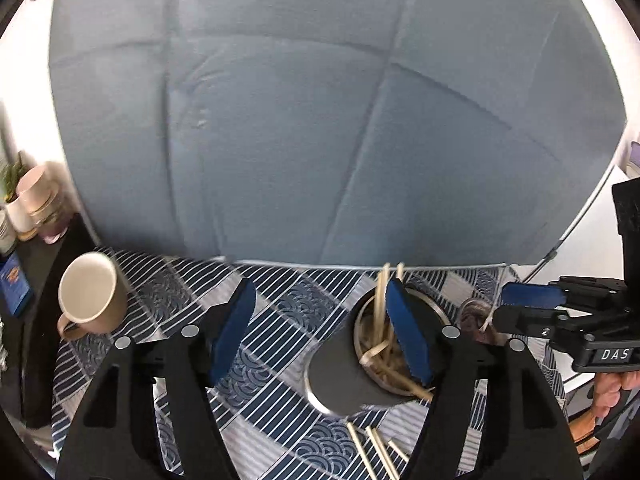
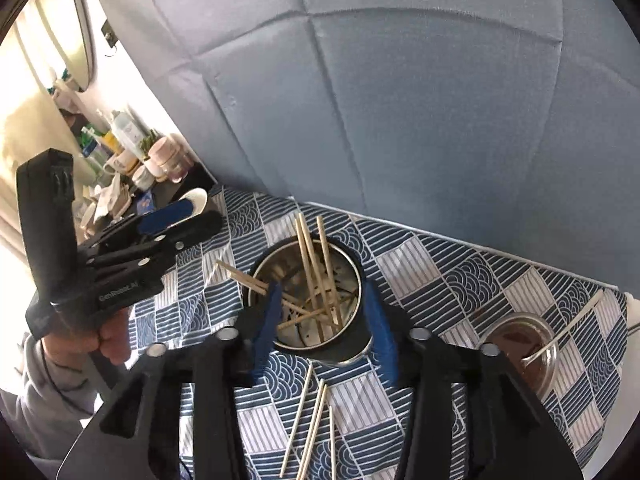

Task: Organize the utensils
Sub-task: 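Move both open tools back down to the loose stick pile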

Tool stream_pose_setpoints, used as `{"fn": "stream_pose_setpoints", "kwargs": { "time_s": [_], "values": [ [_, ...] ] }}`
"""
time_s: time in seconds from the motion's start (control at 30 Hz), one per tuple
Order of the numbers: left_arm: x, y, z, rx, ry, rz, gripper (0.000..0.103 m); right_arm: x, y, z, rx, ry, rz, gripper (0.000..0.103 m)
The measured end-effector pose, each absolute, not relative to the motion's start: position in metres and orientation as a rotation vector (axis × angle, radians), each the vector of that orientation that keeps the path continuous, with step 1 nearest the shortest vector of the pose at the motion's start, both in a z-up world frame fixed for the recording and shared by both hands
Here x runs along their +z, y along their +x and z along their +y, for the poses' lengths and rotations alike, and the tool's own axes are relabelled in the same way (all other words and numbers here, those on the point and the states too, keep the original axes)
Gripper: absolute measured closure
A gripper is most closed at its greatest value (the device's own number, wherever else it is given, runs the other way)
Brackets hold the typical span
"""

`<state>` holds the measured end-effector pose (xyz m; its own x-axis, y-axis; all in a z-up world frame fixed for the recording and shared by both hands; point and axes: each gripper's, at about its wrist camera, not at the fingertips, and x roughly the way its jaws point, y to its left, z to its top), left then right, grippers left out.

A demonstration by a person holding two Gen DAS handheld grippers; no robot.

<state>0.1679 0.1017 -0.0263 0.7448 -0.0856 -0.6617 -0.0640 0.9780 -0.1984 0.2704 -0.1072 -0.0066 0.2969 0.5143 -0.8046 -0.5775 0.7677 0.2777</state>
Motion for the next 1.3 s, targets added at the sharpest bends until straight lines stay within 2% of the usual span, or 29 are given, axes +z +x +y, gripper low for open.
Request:
{"fn": "stream_pose_setpoints", "kwargs": {
  "time_s": [0.27,0.7,0.8,0.93,1.3],
  "values": [
    [-0.062,0.151,0.105,0.051,-0.229,0.856,0.025,-0.029,0.256,-0.112,0.704,-0.128,1.071,0.048],
    [-0.137,0.132,0.079,0.077,-0.185,1.081,0.017,-0.102,0.234,-0.130,0.637,-0.195,1.221,0.045],
    [-0.153,0.131,0.073,0.081,-0.168,1.135,0.011,-0.119,0.227,-0.133,0.617,-0.228,1.252,0.045],
    [-0.175,0.128,0.059,0.072,-0.101,1.206,0.011,-0.147,0.214,-0.136,0.575,-0.318,1.294,0.045],
    [-0.209,0.124,0.040,0.075,-0.057,1.320,0.011,-0.195,0.186,-0.145,0.548,-0.340,1.403,0.045]
  ]
}}
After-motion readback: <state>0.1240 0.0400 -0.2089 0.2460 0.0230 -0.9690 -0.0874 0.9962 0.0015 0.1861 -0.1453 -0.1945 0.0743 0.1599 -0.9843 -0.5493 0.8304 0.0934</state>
